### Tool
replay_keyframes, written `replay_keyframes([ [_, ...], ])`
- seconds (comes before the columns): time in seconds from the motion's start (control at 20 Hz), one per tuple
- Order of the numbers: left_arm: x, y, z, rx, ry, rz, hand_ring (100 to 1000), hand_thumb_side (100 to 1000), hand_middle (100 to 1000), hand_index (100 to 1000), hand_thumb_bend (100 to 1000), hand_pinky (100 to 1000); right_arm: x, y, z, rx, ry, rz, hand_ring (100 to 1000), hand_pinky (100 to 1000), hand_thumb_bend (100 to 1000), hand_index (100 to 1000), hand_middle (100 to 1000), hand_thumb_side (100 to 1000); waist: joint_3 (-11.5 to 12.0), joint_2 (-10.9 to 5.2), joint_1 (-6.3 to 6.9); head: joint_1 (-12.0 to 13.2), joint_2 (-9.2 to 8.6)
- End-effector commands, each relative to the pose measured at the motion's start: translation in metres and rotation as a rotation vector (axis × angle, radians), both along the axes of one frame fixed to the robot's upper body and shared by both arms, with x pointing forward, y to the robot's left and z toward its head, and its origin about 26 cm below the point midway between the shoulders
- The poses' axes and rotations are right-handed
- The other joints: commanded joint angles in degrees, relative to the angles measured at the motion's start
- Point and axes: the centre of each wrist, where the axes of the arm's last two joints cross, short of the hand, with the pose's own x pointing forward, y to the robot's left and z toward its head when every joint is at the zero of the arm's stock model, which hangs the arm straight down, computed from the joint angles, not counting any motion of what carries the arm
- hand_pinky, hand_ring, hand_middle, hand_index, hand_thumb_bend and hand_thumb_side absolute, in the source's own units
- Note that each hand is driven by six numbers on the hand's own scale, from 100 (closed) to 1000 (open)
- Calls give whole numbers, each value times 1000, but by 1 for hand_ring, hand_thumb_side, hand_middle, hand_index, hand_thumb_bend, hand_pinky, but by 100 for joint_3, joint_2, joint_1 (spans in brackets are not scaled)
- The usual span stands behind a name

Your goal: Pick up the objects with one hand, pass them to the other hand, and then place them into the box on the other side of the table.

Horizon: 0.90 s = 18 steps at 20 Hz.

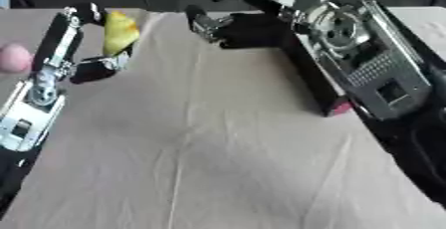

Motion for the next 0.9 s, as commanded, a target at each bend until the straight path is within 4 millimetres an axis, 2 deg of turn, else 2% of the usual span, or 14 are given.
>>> replay_keyframes([
  [0.05,2,-7,10,10,-43,-12,604,100,525,448,100,700,-2,6,7,-20,-34,12,911,978,100,964,885,673,13,-177,-77,-27,-9],
  [0.35,3,-19,12,14,-60,-34,604,100,526,448,100,699,2,16,1,-44,-28,5,914,977,100,975,890,680,29,-174,-74,-42,-9],
  [0.9,0,-42,20,27,-129,-89,607,100,529,450,100,698,17,29,-13,-80,-61,-58,912,968,100,981,886,766,73,-164,-90,-176,-9],
])
